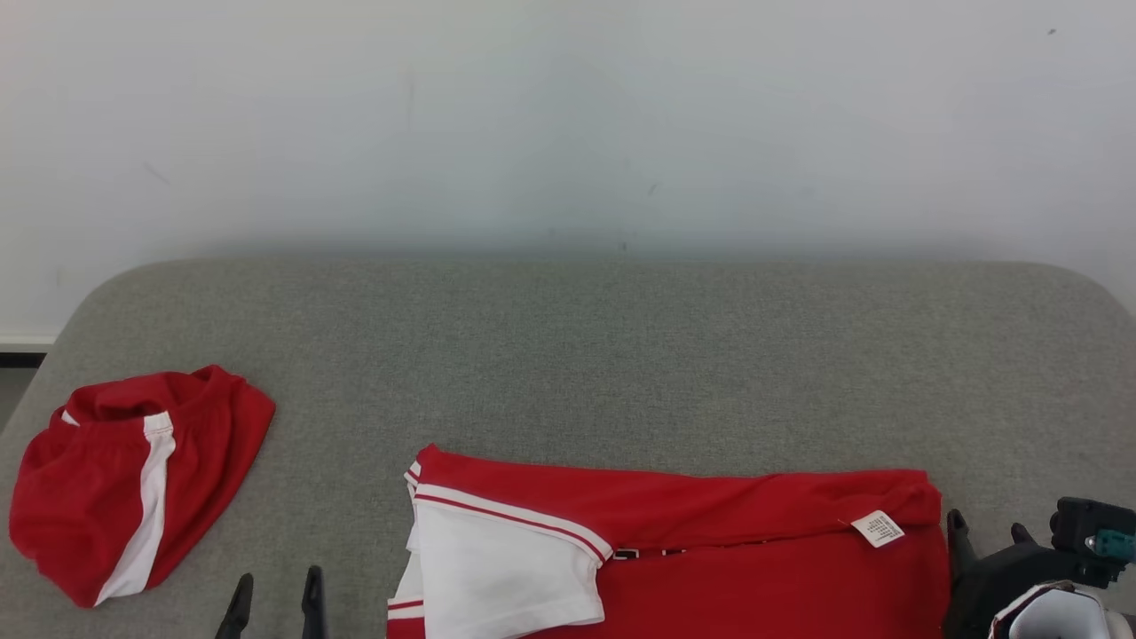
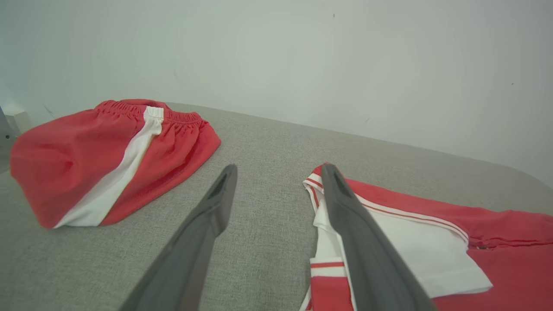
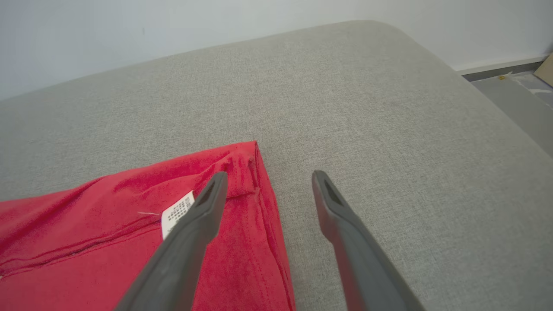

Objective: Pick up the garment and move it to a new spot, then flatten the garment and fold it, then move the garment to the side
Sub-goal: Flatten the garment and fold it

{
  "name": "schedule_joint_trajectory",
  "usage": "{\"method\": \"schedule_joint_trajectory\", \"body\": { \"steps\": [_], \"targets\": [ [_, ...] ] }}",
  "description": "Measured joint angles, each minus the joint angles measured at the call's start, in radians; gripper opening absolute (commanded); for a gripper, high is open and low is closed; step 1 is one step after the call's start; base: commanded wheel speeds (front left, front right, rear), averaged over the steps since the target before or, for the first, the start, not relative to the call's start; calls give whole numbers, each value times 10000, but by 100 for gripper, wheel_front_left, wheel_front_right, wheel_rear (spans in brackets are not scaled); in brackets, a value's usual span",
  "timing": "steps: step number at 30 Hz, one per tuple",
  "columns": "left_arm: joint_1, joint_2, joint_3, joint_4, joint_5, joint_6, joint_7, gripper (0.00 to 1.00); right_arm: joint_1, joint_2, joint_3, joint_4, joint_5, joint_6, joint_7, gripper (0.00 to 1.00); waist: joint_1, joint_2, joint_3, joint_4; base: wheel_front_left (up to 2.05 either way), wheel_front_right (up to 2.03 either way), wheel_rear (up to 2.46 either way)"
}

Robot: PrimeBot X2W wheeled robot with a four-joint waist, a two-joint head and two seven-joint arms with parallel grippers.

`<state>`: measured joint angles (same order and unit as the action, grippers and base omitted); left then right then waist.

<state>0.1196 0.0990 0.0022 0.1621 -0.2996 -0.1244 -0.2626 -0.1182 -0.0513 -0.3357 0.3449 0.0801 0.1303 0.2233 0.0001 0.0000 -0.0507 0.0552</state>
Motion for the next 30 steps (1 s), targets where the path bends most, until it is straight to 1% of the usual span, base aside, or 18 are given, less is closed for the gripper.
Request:
{"method": "schedule_joint_trajectory", "body": {
  "steps": [2,5,11,15,18,22,26,30],
  "targets": [
    [-81,-8,-132,23,31,-4,0,100,-460,-6,-487,669,-339,-2,395,100,0,1,72,79,0,0,0],
    [-193,6,-272,29,58,-19,0,100,-1010,4,-786,1490,-694,0,669,100,0,0,147,273,0,0,0],
    [-203,119,-391,100,-36,-50,0,100,-1733,6,-1392,2535,-1361,0,483,100,0,1,335,640,0,0,0],
    [-226,163,-523,132,-197,-50,0,100,-1941,6,-1772,3168,-1937,0,520,100,0,0,489,778,0,0,0],
    [-281,163,-568,111,-330,-52,0,100,-2124,10,-2021,3478,-2153,0,362,100,0,0,607,850,0,0,0],
    [-403,196,-667,77,-385,-52,0,100,-2421,2,-2197,3914,-2307,0,138,100,1,1,764,906,0,0,0],
    [-403,261,-759,115,-439,-52,0,100,-2703,-29,-2351,4468,-2349,0,316,100,0,0,869,939,0,0,0],
    [-415,268,-865,182,-493,-52,0,100,-2849,-107,-2088,4842,-2458,-4,554,100,-1,-1,909,971,0,0,0]
  ]
}}
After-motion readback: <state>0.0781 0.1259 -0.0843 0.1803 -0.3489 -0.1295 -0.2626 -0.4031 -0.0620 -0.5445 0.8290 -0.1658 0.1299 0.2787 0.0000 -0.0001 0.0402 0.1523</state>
